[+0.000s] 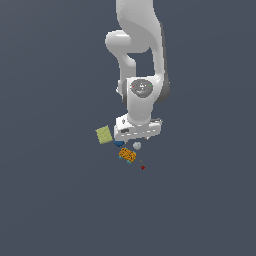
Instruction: Pick up a designated object from a clutter of objects.
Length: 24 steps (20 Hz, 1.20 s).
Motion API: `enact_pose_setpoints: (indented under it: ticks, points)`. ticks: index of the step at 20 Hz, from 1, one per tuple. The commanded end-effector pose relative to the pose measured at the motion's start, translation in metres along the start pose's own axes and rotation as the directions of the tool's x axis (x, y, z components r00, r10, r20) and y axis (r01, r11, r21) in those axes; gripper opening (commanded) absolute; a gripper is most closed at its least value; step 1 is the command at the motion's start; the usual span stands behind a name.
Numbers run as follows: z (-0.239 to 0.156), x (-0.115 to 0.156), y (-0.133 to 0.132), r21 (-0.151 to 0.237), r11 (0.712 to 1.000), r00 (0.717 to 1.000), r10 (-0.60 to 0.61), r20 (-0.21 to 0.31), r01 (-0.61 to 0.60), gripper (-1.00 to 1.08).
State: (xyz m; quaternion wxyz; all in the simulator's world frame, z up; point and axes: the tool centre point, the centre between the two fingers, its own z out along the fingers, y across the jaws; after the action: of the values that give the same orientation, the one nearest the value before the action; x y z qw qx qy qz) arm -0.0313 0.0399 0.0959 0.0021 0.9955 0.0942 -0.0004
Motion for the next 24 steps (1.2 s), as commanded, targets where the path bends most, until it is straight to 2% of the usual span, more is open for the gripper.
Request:
enact_pose_setpoints:
  ticks: [1, 14, 24]
  points:
    - [0.011, -0.005, -0.005, 0.001, 1.0, 1.0, -0.016, -0.001, 0.016, 1.0]
    - [0.028, -0.011, -0.01, 0.004, 0.999, 0.999, -0.034, 0.0, 0.034, 1.0]
    - [0.066, -0.013, -0.011, 0.004, 0.999, 0.999, -0.035, -0.001, 0.035, 1.0]
